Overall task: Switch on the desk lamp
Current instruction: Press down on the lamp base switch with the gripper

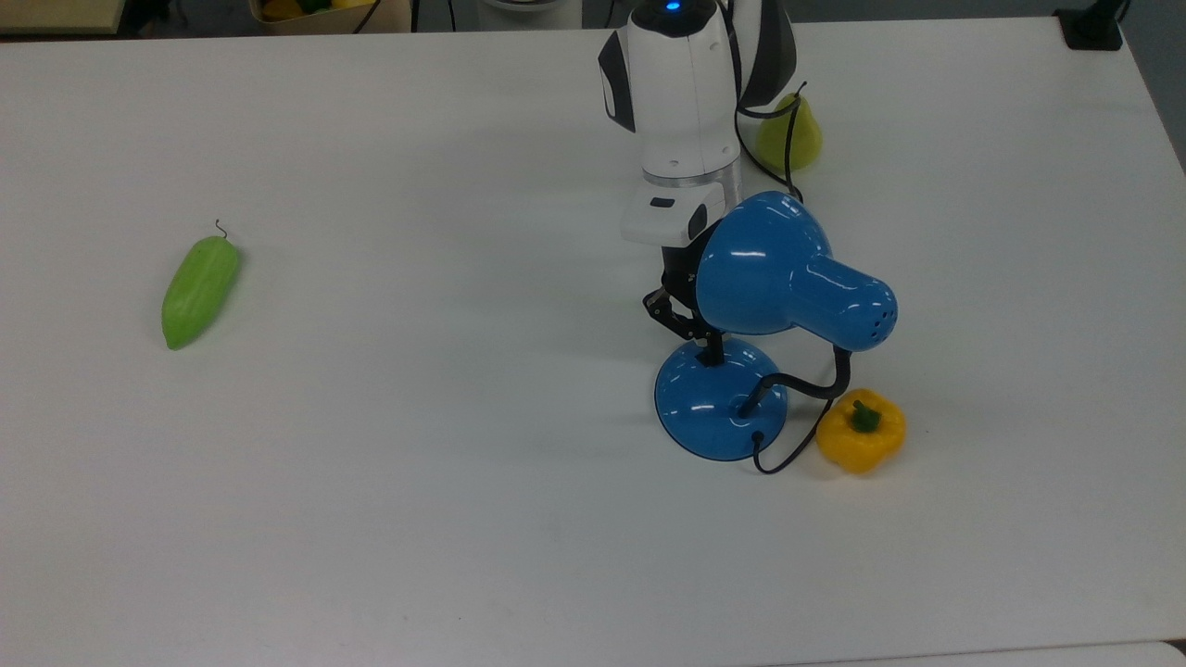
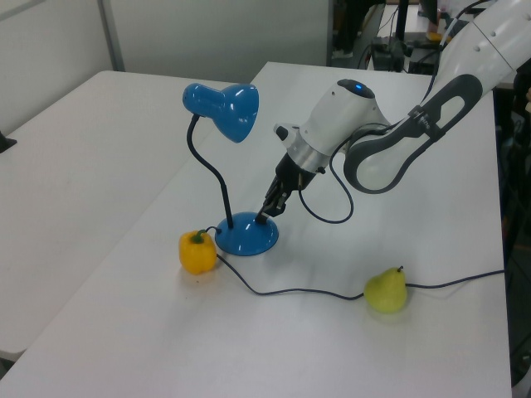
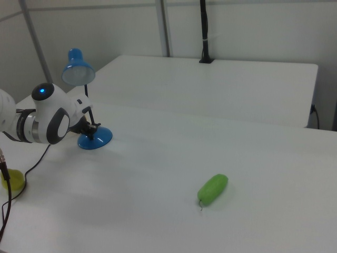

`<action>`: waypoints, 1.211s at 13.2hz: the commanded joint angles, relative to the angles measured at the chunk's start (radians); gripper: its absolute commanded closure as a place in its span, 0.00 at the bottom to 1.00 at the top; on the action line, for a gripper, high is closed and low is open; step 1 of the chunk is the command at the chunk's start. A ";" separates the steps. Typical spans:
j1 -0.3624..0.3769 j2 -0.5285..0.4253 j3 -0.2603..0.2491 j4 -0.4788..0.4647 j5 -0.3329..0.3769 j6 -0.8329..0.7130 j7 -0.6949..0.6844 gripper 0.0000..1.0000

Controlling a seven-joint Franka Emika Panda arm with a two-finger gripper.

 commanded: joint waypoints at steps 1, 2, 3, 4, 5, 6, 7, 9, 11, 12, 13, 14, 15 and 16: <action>0.018 0.109 0.001 0.022 0.016 0.015 0.010 1.00; 0.018 0.112 0.001 0.022 0.016 0.015 0.010 1.00; 0.018 0.120 0.001 0.022 0.011 0.017 0.008 1.00; 0.018 0.123 0.001 0.023 0.011 0.017 0.010 1.00; 0.018 0.123 0.001 0.022 0.009 0.017 0.010 1.00; 0.018 0.121 0.001 0.023 0.009 0.017 0.010 1.00; 0.018 0.115 0.001 0.022 0.012 0.017 0.010 1.00; 0.016 0.098 0.001 0.022 0.017 0.011 0.010 1.00; 0.013 0.074 0.001 0.019 0.017 0.005 0.039 1.00; 0.013 0.057 0.001 0.016 0.017 0.003 0.046 1.00; 0.013 0.046 0.001 0.016 0.017 0.002 0.048 1.00; 0.013 0.039 0.001 0.014 0.017 0.000 0.057 1.00; 0.013 0.034 0.001 0.012 0.017 0.000 0.062 1.00; 0.013 0.032 0.001 0.012 0.017 -0.003 0.066 1.00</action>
